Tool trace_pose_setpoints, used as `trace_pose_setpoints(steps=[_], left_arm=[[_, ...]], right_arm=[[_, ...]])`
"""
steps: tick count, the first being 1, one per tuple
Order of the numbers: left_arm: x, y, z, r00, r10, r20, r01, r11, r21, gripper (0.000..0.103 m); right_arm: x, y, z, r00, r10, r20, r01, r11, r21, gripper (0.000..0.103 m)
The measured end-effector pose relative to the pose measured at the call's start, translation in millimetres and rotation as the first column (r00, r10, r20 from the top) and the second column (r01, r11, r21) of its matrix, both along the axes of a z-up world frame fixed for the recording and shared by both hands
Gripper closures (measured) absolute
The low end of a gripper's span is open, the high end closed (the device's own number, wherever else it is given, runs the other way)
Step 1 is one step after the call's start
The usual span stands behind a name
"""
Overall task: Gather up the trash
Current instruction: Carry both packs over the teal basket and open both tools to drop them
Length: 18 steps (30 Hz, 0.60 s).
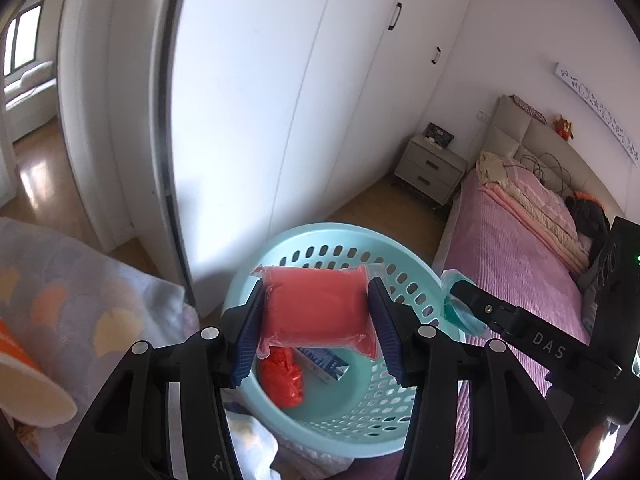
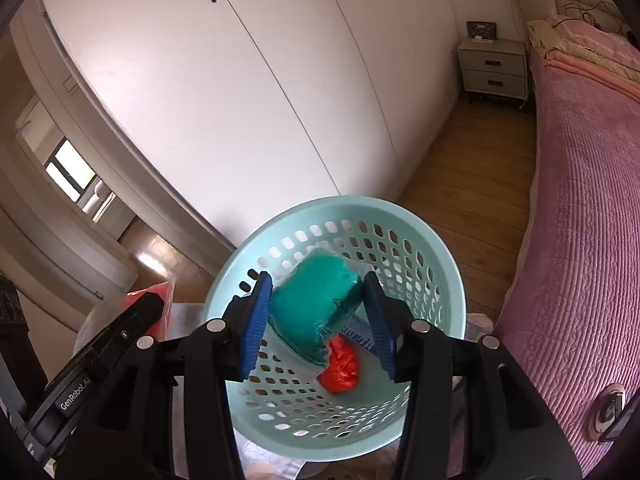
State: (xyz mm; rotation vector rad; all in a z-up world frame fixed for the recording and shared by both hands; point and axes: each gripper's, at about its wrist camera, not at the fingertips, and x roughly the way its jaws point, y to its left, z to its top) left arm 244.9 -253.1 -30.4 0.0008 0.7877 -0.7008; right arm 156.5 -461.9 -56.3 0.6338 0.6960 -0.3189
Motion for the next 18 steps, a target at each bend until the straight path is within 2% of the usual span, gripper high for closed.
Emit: trace_pose_setpoints(steps=[7,8,9,10,15,18], left_arm=[[4,-16,-5,1.0,0.002,-0.008,-0.002,1.0,-0.002,0.053],[5,-17,-5,1.0,0.006,-0.007,-0.006,1.0,-0.002,0.049],[5,-17,-5,1.0,0.008,-0.01,-0.008,1.0,-0.007,0.037],[4,-15,-4,1.0,0.012,-0.011,-0.012,1.0,-0.019,0.034],[-3,-7,3,1.0,0.017,0.025,-0.017,1.0,-0.011,0.026],[-10,4,10,0.999,0.026,0.029,-0.024,0.999,-0.042,0.021]], right_arm=[[-3,3,3,1.0,-0.007,0.002,0.007,1.0,-0.001,0.058],[-4,2,3,1.0,-0.011,-0.003,0.011,1.0,-0.005,0.057],[-4,0,3,1.0,-0.018,-0.005,0.018,1.0,-0.01,0.056],[-4,-1,4,1.0,-0.023,-0.007,0.023,1.0,-0.013,0.052],[-6,0,2,1.0,-0.024,-0.006,0.024,1.0,-0.012,0.05],[-9,6,5,1.0,-0.016,0.0,0.016,1.0,-0.023,0.05]])
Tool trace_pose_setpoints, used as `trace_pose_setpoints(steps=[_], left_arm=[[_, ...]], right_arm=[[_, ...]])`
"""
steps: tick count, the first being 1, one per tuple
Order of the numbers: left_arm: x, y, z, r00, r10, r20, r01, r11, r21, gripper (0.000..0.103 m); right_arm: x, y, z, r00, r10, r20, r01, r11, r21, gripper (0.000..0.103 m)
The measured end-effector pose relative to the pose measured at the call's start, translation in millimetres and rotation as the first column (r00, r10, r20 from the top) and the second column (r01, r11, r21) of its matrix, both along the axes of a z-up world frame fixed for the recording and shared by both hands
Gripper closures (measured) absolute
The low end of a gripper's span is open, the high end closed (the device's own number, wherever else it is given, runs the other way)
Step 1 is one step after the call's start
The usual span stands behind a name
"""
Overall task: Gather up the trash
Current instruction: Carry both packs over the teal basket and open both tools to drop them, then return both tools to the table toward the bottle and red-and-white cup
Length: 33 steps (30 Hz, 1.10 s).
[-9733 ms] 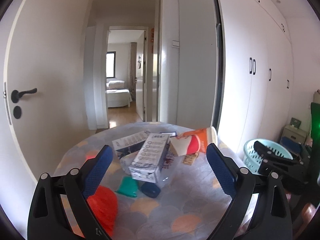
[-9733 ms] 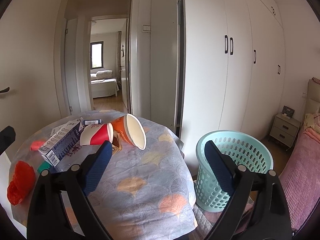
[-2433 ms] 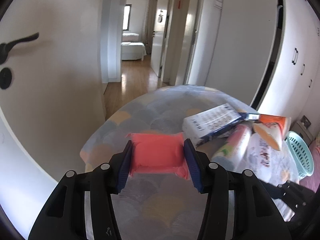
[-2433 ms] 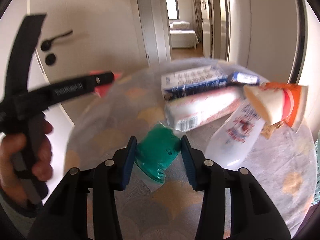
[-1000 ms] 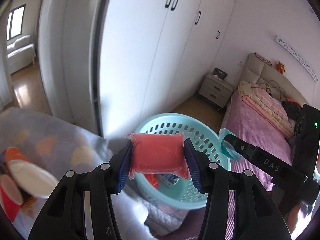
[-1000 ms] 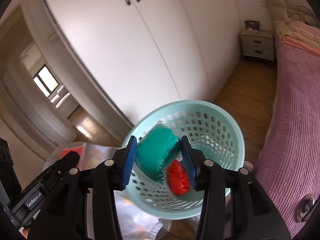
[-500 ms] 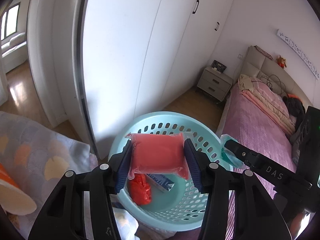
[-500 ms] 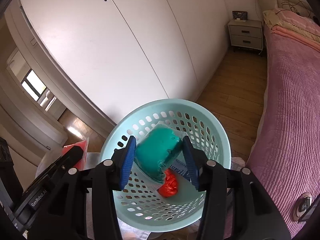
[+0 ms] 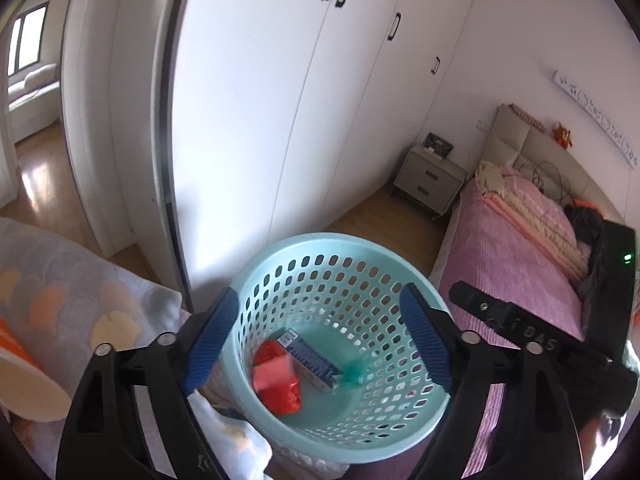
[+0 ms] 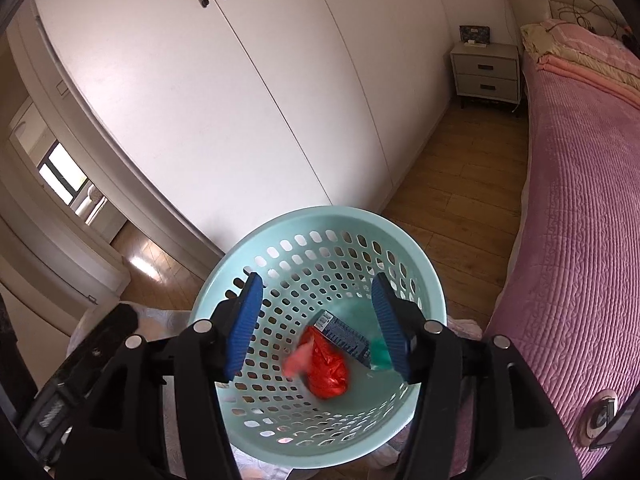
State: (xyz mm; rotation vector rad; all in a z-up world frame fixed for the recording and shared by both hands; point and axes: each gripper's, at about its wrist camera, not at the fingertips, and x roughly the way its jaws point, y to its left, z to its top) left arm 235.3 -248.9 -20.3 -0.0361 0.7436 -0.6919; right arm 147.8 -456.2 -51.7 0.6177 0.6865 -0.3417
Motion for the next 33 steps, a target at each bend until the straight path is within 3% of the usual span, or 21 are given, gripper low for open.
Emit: trace_pose_setpoints(steps=[4,10,15,18,23,30,33], left_arm=[[-14,14,12,0.999,0.018,0.026,-0.018,1.0,-0.013,0.021],[-35,49,28,0.995,0.086,0.047,-0.084,0.996,-0.03,0.013],[-64,93,43,0.968,0.202,0.149,-0.206,0.978,0.011,0.008],[-83,123,48,0.945,0.257,0.204,-0.272,0.961,0.05,0.007],[-107,168,46,0.92,0.306,0.244,-0.355,0.915,0.192,0.007],[-127,254,42,0.857,0.441,0.268,-0.496,0.847,0.193,0.008],[-135,291,43,0.831,0.488,0.267,-0.536,0.831,0.149,0.008]], right_arm=[[-4,7,5,1.0,0.014,0.014,-0.014,1.0,0.001,0.05],[-12,36,23,0.997,0.062,0.055,-0.06,0.997,-0.041,0.05],[-13,74,42,0.987,0.133,0.087,-0.122,0.985,-0.119,0.05],[-11,103,49,0.975,0.195,0.111,-0.178,0.973,-0.144,0.05],[-4,146,51,0.948,0.291,0.13,-0.269,0.949,-0.164,0.05],[0,209,49,0.875,0.452,0.173,-0.412,0.883,-0.224,0.05],[-1,237,51,0.84,0.513,0.18,-0.46,0.847,-0.269,0.05]])
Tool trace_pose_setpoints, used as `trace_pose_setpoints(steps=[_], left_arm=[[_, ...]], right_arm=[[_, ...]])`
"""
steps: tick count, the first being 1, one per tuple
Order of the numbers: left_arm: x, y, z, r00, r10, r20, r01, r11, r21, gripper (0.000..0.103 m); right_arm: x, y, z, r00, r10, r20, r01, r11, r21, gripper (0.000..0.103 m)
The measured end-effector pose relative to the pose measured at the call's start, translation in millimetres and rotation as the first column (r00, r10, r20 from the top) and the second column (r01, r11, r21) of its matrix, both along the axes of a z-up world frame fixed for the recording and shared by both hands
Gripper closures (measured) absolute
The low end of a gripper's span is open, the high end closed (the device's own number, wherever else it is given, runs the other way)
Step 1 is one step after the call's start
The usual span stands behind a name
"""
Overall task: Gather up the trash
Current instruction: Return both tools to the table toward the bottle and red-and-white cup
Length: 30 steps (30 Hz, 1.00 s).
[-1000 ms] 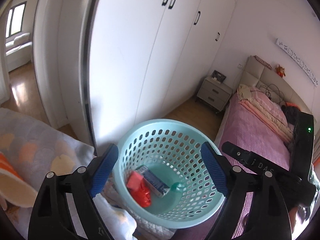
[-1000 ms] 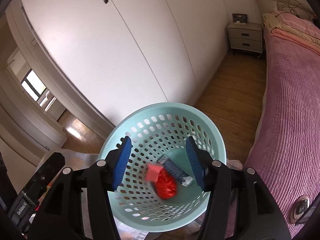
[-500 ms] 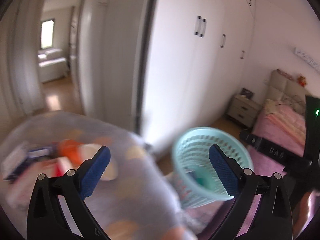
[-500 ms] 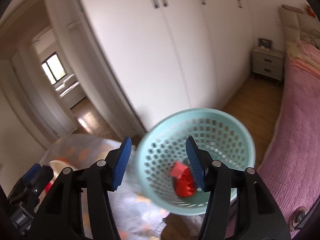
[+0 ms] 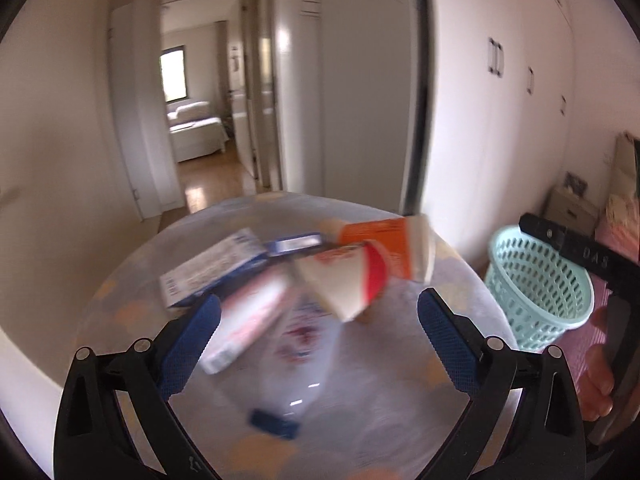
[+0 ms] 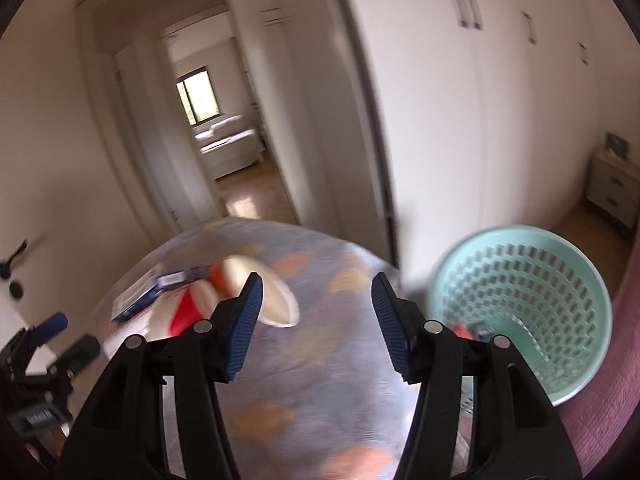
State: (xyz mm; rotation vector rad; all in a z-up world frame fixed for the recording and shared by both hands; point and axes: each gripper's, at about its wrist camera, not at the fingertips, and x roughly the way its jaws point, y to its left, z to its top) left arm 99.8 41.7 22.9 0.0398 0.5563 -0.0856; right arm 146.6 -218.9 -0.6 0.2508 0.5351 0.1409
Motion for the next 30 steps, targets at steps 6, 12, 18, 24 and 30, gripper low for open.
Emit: trace_pose_setpoints(steps=[6,12,18,24,30], left_arm=[[-9,63,2,0.999,0.033,0.024,-0.03,0.992,-0.121,0.009],[-1,102,-14,0.999,0.033,-0.024,-0.037,0.989,-0.145,0.01],[34,120,-42,0.993,-0.038,-0.112,0.018,0.985,-0.174,0.022],[70,113,-60,0.97,-0.157,-0.183,0.137,0.983,-0.12,0.026],[98,108,-80,0.933,-0.213,-0.291,0.189,0.976,-0.109,0.026]], right_arm=[[0,47,2,0.997,0.078,0.015,-0.078,0.996,-0.045,0.05],[6,84,-4,0.991,0.134,-0.015,-0.134,0.989,-0.061,0.05],[10,106,-13,0.984,0.177,-0.038,-0.179,0.98,-0.088,0.05],[13,117,-17,0.979,0.194,-0.057,-0.199,0.976,-0.09,0.05],[25,117,-17,0.974,0.21,-0.078,-0.216,0.974,-0.071,0.05]])
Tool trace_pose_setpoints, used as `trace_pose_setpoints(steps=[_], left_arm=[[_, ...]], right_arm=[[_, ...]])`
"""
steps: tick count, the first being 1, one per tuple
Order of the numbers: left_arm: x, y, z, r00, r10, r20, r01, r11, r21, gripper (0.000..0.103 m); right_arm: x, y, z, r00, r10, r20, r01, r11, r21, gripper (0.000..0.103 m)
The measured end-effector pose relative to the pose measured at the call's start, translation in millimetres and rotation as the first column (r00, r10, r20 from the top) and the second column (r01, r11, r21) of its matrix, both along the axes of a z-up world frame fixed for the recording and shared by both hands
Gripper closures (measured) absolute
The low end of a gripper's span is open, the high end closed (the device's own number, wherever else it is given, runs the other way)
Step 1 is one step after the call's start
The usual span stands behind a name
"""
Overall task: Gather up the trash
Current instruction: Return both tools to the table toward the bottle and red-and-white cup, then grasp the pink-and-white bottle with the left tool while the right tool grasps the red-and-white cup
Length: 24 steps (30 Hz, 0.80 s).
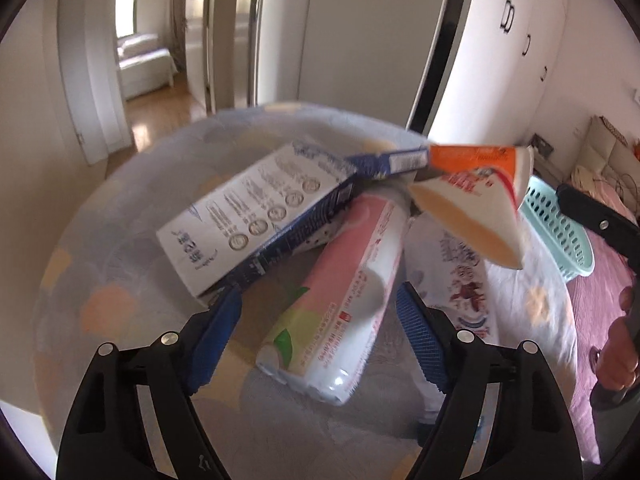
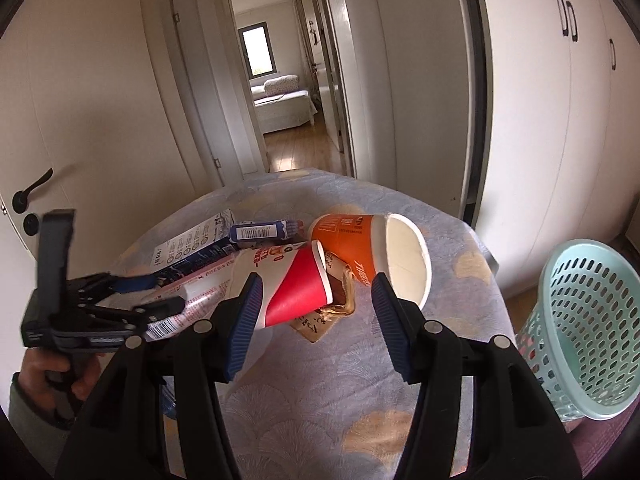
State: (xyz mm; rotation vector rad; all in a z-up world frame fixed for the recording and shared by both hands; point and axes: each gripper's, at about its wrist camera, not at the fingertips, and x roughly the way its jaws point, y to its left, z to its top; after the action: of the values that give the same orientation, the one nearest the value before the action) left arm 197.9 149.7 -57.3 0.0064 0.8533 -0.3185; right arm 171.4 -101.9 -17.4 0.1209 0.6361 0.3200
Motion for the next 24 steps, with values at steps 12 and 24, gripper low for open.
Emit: trace_pose_setpoints(steps=[12,24], left_arm=[[22,-27,-16,0.997,-0.055,-0.051,0.057,0.998,0.032,0.037],[-1,-29,-15,1.0,-0.008,-0.016,0.007,1.0,-0.007,0.054]], right_arm=[[31,39,-10,0.998,0.044,-0.041,-0.047,0.995,-0.082,0.024],[41,59,-24,0.997,0.046,-0.06,-0.056,0.984,-0.171,0.02]])
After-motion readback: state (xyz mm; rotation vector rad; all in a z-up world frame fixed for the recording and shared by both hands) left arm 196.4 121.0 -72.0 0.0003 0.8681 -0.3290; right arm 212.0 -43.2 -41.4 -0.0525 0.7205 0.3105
